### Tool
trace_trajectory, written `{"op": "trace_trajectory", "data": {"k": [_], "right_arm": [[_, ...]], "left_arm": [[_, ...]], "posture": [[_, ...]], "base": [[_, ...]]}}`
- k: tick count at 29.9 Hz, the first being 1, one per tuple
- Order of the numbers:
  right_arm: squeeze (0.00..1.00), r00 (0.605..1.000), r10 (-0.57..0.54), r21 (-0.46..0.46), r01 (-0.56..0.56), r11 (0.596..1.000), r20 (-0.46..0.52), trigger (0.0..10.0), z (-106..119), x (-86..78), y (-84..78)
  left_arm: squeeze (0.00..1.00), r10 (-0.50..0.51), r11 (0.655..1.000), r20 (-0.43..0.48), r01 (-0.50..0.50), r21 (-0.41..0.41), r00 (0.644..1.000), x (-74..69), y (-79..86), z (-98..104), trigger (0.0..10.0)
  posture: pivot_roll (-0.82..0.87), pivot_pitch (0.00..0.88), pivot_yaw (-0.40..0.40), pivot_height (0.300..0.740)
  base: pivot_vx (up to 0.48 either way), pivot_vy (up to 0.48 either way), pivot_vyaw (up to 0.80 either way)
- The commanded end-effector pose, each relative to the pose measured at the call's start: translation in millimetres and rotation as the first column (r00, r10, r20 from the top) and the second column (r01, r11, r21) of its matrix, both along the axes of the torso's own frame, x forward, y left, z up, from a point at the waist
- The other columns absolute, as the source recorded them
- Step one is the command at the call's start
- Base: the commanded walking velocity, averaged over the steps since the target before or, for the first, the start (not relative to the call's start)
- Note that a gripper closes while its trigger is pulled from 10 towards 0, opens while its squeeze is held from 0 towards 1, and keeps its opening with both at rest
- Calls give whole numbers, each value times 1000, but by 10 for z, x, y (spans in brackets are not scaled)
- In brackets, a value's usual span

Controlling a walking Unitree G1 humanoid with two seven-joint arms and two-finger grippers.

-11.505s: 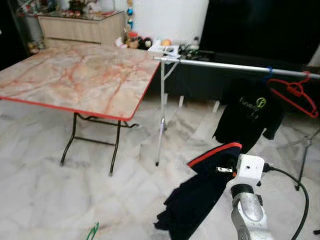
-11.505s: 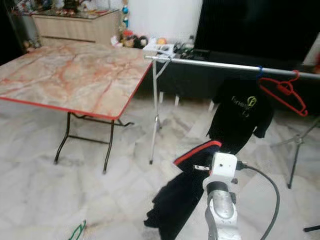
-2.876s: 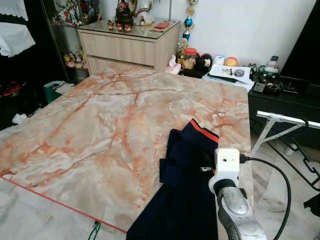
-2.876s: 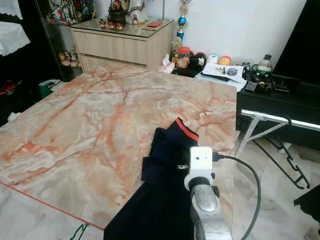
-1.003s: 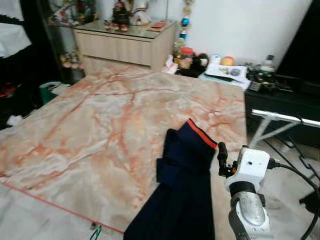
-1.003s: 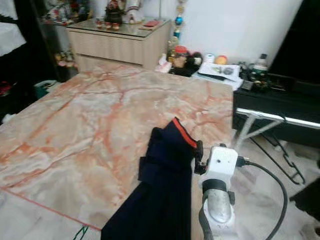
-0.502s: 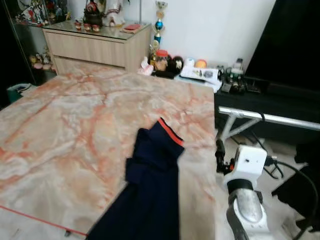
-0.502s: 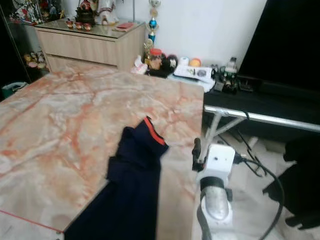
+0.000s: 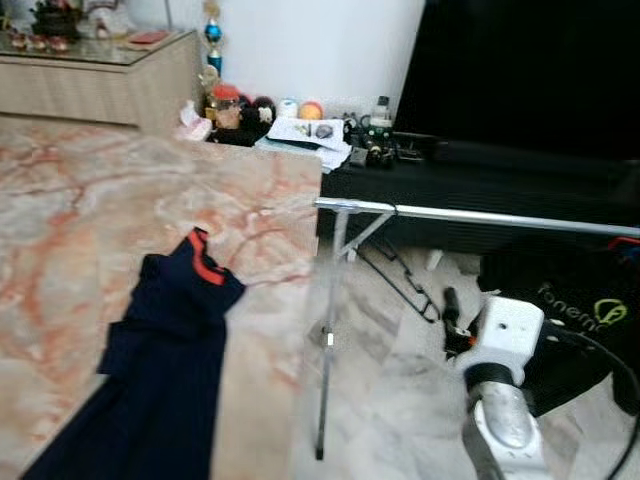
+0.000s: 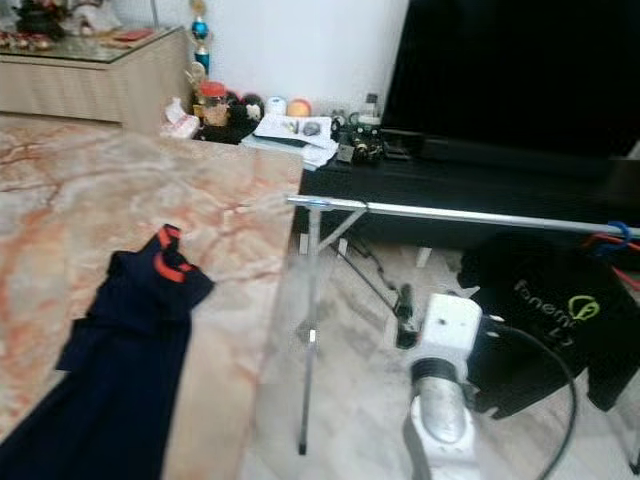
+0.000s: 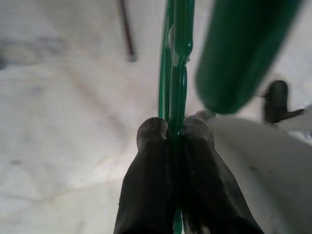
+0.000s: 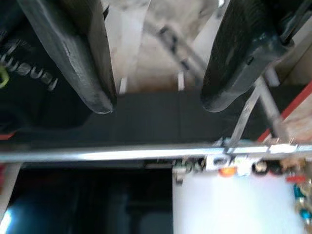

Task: Hang hanger

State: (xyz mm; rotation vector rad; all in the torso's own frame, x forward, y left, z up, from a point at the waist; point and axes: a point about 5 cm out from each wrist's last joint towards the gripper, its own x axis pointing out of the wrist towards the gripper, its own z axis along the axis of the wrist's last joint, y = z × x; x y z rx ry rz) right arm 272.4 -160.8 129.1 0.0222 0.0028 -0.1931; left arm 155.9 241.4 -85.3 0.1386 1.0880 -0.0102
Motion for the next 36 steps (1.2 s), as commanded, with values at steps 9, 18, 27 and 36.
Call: {"op": "trace_trajectory", "data": {"k": [9, 18, 27, 36], "right_arm": [[0, 1000, 3, 26, -3, 1000, 2, 10000, -1, 33, 55], [0, 1000, -19, 40, 19, 999, -9, 10000, -42, 33, 30], [0, 998, -46, 32, 47, 998, -31, 10000, -93, 83, -31], [0, 996, -63, 19, 64, 998, -56, 10000, -142, 117, -67]], "left_arm": [[0, 1, 1000, -33, 0, 24, 999, -87, 103, -7, 10000], [0, -7, 1000, -32, 8, 28, 999, -82, 123, 2, 10000], [0, -5, 1000, -33, 6, 29, 999, -79, 120, 1, 10000], [0, 20, 998, -11, -20, 54, 1000, -67, 132, 8, 10000]], "posture": [[106, 0, -37, 740], [102, 0, -27, 740], [95, 0, -23, 740], [95, 0, -19, 740]], "base": [[0, -397, 0], [0, -398, 0], [0, -401, 0], [0, -178, 0]]}}
